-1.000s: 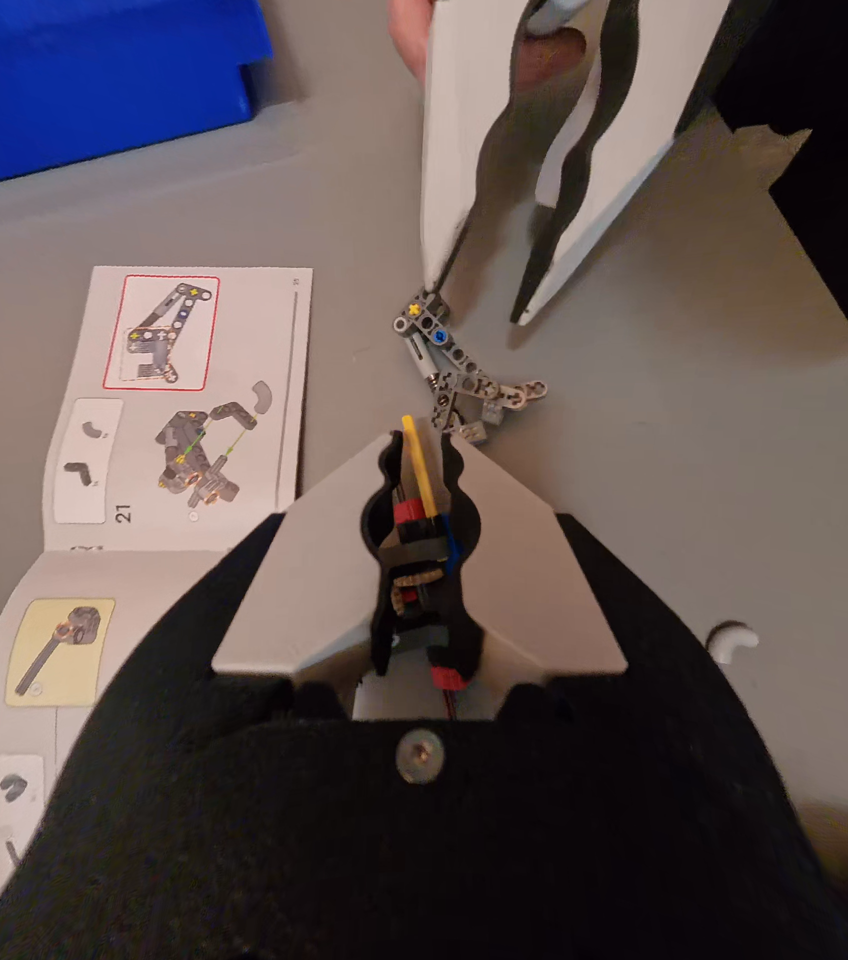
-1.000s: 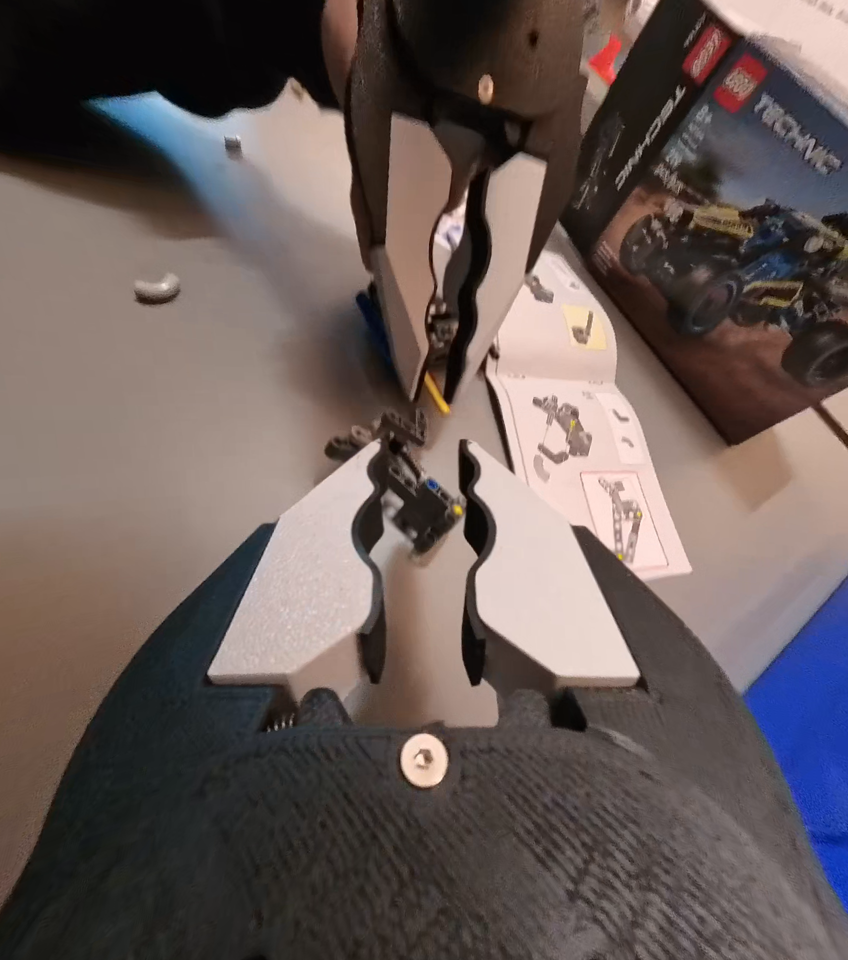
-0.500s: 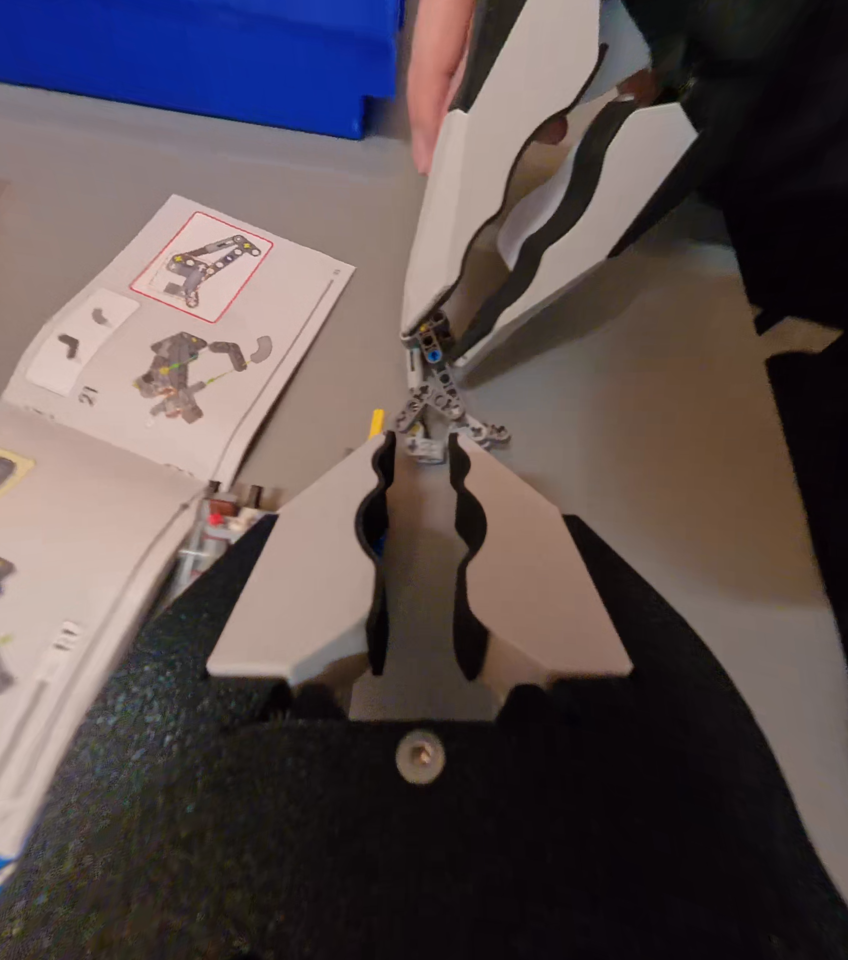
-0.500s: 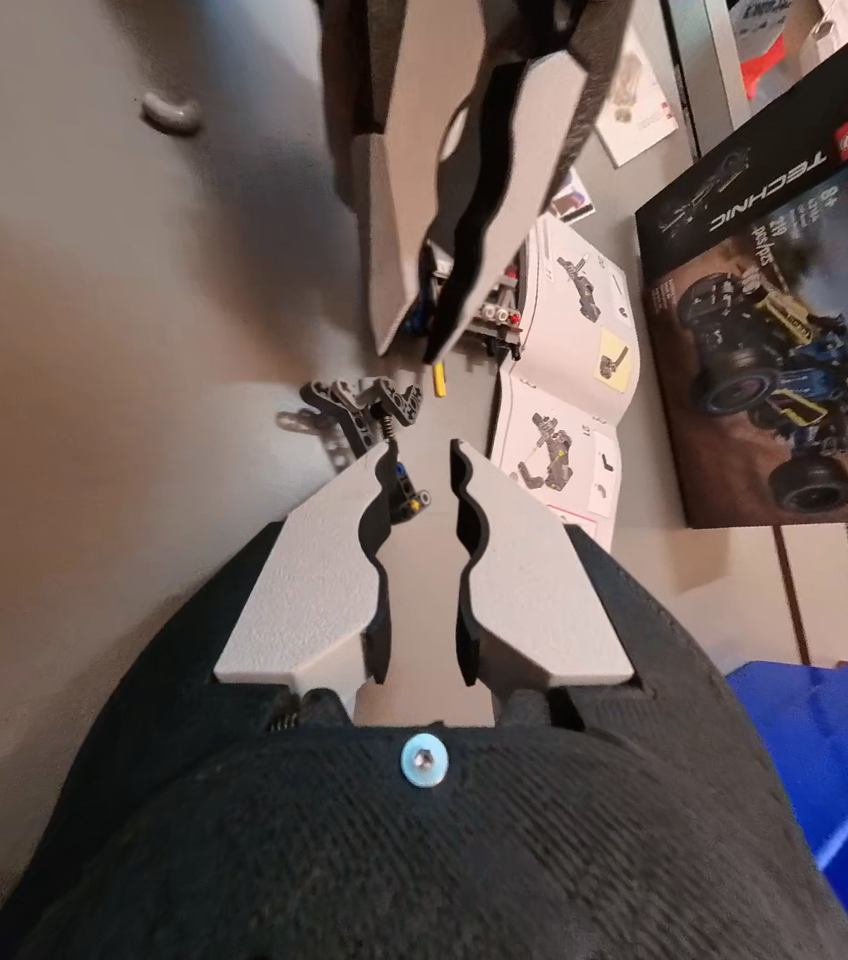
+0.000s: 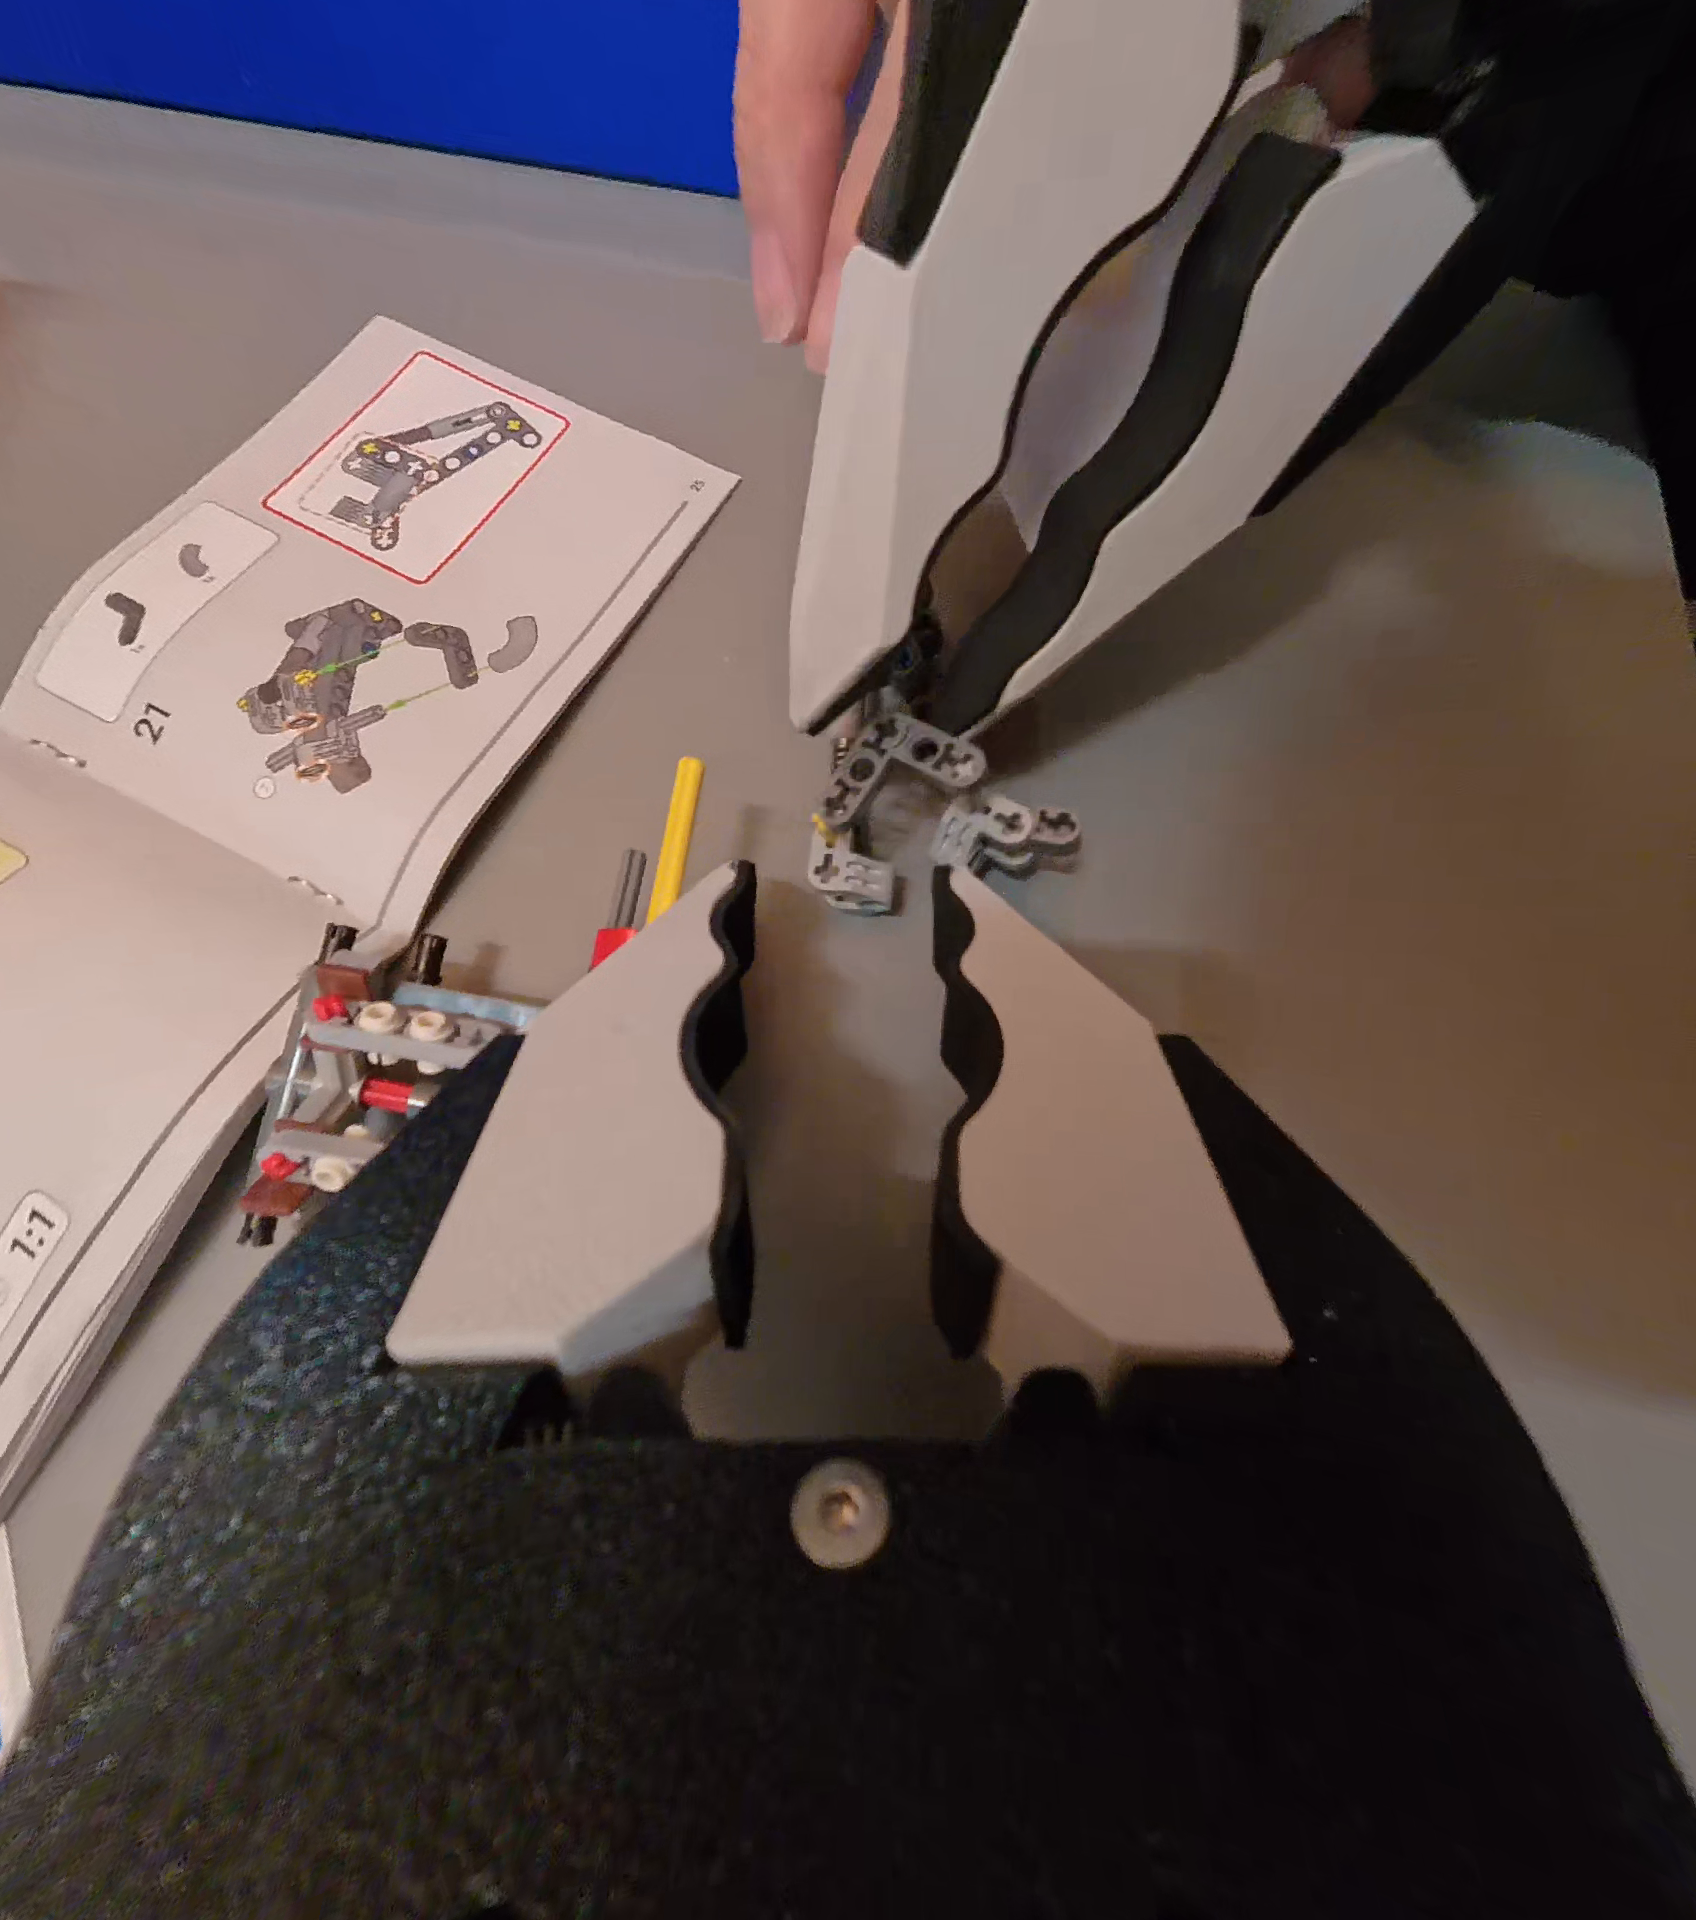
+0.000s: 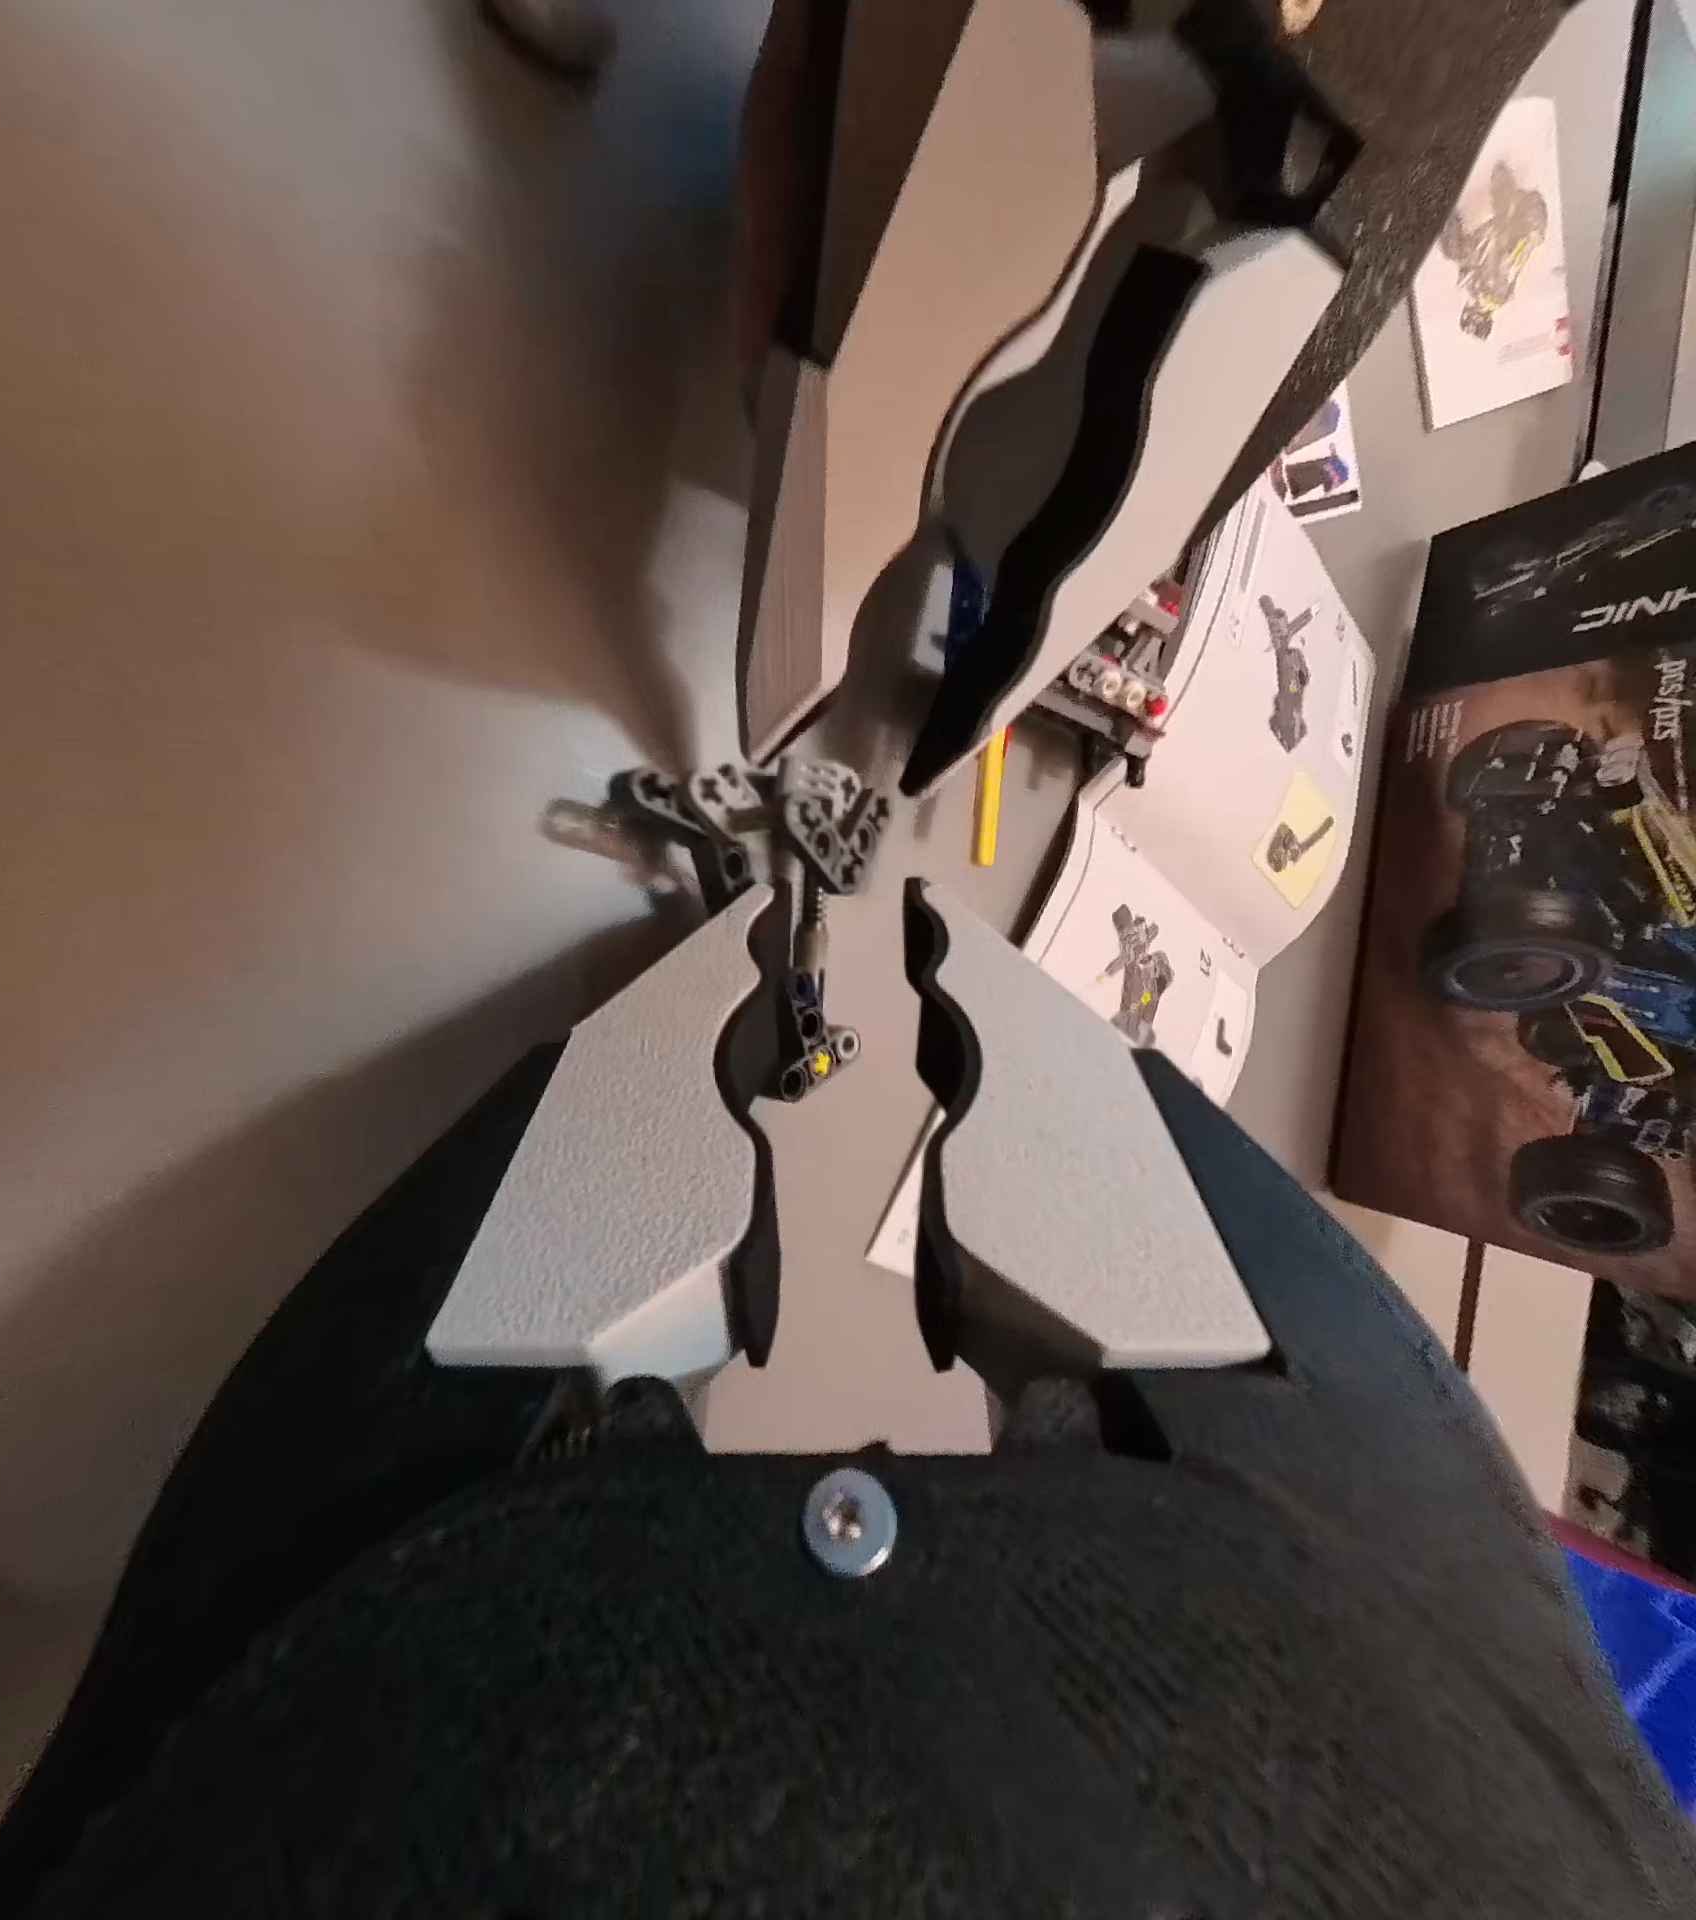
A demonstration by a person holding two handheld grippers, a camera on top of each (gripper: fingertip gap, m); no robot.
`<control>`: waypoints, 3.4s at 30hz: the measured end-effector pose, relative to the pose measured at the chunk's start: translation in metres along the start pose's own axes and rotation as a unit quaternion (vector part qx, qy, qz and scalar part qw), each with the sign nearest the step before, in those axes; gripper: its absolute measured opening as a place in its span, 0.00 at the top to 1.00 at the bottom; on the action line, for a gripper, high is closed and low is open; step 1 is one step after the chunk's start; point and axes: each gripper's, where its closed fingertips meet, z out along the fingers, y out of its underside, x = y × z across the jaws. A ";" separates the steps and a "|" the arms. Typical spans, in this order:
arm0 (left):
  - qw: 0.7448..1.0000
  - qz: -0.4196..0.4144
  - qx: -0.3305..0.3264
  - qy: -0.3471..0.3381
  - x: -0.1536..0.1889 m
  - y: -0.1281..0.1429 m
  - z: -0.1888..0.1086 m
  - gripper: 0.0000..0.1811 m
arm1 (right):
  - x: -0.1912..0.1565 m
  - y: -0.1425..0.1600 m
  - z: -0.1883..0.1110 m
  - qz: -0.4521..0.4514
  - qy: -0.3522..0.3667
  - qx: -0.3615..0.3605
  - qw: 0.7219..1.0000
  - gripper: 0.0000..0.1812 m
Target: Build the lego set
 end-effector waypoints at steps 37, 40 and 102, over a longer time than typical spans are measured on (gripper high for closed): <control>0.991 0.132 0.002 -0.018 0.013 0.010 0.006 0.79 | -0.012 -0.006 -0.009 0.021 0.075 0.004 0.997 0.79; 0.991 0.132 0.004 -0.021 0.012 0.010 0.006 0.79 | -0.004 -0.007 -0.018 0.038 0.090 0.030 0.995 0.83; 0.945 0.292 0.018 -0.147 0.005 -0.014 0.022 0.85 | -0.003 0.006 -0.004 -0.018 0.112 0.016 0.993 0.98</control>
